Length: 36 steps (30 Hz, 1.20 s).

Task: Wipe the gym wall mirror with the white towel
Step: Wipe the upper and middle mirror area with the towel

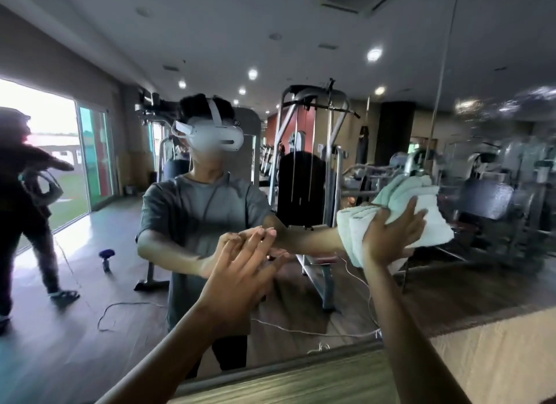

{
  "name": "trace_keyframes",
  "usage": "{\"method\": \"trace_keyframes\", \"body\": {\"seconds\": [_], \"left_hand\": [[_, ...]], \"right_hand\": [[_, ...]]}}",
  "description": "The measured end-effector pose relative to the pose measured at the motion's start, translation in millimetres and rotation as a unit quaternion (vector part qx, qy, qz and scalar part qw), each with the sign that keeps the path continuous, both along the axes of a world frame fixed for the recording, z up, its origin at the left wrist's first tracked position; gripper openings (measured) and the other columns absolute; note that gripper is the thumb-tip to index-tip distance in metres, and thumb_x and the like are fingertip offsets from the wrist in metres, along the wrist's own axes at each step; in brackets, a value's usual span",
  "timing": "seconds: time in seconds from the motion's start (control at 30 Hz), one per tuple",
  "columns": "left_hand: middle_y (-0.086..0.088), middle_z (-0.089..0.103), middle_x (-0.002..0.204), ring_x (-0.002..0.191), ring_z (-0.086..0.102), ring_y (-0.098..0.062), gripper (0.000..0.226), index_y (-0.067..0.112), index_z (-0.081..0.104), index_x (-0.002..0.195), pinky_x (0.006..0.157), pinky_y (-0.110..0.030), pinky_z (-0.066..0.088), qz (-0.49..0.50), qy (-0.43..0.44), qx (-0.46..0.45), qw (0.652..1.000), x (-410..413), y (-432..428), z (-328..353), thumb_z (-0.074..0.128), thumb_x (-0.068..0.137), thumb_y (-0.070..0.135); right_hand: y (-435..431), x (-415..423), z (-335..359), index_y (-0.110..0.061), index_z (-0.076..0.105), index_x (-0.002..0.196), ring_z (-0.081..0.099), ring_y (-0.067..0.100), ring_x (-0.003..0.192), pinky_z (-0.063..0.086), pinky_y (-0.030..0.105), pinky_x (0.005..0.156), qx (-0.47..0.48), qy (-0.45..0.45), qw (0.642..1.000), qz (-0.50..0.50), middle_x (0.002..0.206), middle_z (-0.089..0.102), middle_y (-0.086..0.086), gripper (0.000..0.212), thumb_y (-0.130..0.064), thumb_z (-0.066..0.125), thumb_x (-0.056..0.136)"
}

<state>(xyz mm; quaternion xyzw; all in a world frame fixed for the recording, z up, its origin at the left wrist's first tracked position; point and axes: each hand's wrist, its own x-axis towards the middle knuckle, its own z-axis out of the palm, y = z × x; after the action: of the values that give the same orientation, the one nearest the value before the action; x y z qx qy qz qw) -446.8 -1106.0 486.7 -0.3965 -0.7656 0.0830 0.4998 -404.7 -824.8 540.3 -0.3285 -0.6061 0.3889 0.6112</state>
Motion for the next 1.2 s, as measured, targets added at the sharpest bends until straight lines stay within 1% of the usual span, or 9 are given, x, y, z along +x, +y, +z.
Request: {"method": "trace_keyframes", "body": {"seconds": [0.2,0.37,0.53,0.67,0.73,0.8,1.0,1.1,1.2], "left_hand": [[-0.019,0.035,0.158,0.144,0.034,-0.034,0.060,0.030,0.048,0.148,0.112,-0.052,0.024,0.024,-0.025,0.093,0.995,-14.7,-90.3,-17.0,0.050,0.089,0.039],[-0.019,0.036,0.155,0.140,0.033,-0.034,0.058,0.027,0.041,0.148,0.108,-0.049,0.026,0.078,-0.064,0.244,0.964,-25.7,-204.5,-38.8,0.046,0.093,0.046],[-0.015,0.024,0.158,0.139,0.029,-0.032,0.060,0.029,0.034,0.151,0.106,-0.050,0.025,0.168,-0.187,0.433,0.865,-25.9,-308.0,-61.3,0.030,0.099,0.059],[-0.011,0.021,0.162,0.147,0.021,-0.032,0.076,0.031,0.024,0.157,0.114,-0.055,0.021,0.244,-0.255,0.575,0.739,-26.7,-391.7,-87.5,0.034,0.090,0.065],[-0.012,0.020,0.162,0.149,0.020,-0.033,0.075,0.027,0.020,0.159,0.115,-0.053,0.020,0.293,-0.294,0.576,0.704,-24.3,-428.1,-102.2,0.048,0.096,0.056],[-0.010,0.019,0.163,0.150,0.019,-0.031,0.076,0.028,0.013,0.159,0.116,-0.052,0.021,0.309,-0.333,0.559,0.694,-23.6,-457.1,-116.1,0.054,0.098,0.048],[-0.005,0.004,0.168,0.153,0.011,-0.029,0.082,0.025,0.000,0.160,0.118,-0.056,0.019,0.290,-0.404,0.534,0.684,-17.9,-485.5,-143.8,0.053,0.100,0.044],[-0.009,-0.007,0.168,0.154,0.002,-0.032,0.082,0.023,0.002,0.160,0.120,-0.055,0.014,0.255,-0.386,0.528,0.713,-15.2,-467.7,-153.1,0.055,0.100,0.038],[-0.016,-0.010,0.166,0.153,0.001,-0.035,0.077,0.009,0.013,0.158,0.120,-0.055,0.014,0.242,-0.355,0.514,0.742,-20.5,-438.5,-152.1,0.054,0.100,0.041]], "right_hand": [[-153.8,-27.5,-23.8,-0.021,0.034,0.154,0.017,0.033,0.151,0.011,0.075,0.109,0.179,-0.022,0.983,0.025,0.164,0.021,0.016,0.070,-0.042,0.043,0.088],[-298.0,-49.9,-38.5,-0.024,0.032,0.154,0.020,0.035,0.150,0.012,0.061,0.111,0.438,-0.090,0.893,0.039,0.162,0.023,0.019,0.071,-0.046,0.045,0.088],[-430.2,-77.9,-29.6,-0.024,0.028,0.158,0.015,0.035,0.150,0.020,0.063,0.108,0.634,-0.089,0.766,0.059,0.164,0.020,0.018,0.078,-0.048,0.052,0.087],[-547.4,-96.0,-18.3,-0.022,0.032,0.156,0.021,0.033,0.150,0.017,0.062,0.112,0.672,-0.061,0.730,0.111,0.163,0.025,0.016,0.077,-0.042,0.060,0.087],[-605.3,-107.0,-21.0,-0.018,0.024,0.159,0.019,0.035,0.151,0.007,0.064,0.115,0.707,-0.070,0.693,0.121,0.165,0.018,0.018,0.077,-0.039,0.056,0.092],[-655.9,-116.9,-27.2,-0.016,0.021,0.159,0.016,0.037,0.152,0.000,0.064,0.116,0.752,-0.083,0.642,0.124,0.165,0.013,0.019,0.075,-0.038,0.055,0.095],[-696.1,-125.3,-48.8,-0.031,0.051,0.140,0.027,0.029,0.148,0.008,0.062,0.116,0.885,-0.110,0.441,0.103,0.161,0.032,0.010,0.044,-0.042,0.055,0.097],[-661.8,-121.6,-62.1,-0.032,0.046,0.144,0.026,0.030,0.149,0.007,0.063,0.116,0.906,-0.106,0.402,0.079,0.164,0.026,0.009,0.049,-0.048,0.050,0.098],[-602.0,-108.6,-71.4,-0.031,0.042,0.148,0.024,0.027,0.151,0.006,0.061,0.115,0.905,-0.101,0.405,0.076,0.165,0.022,0.009,0.052,-0.048,0.042,0.099]]}}
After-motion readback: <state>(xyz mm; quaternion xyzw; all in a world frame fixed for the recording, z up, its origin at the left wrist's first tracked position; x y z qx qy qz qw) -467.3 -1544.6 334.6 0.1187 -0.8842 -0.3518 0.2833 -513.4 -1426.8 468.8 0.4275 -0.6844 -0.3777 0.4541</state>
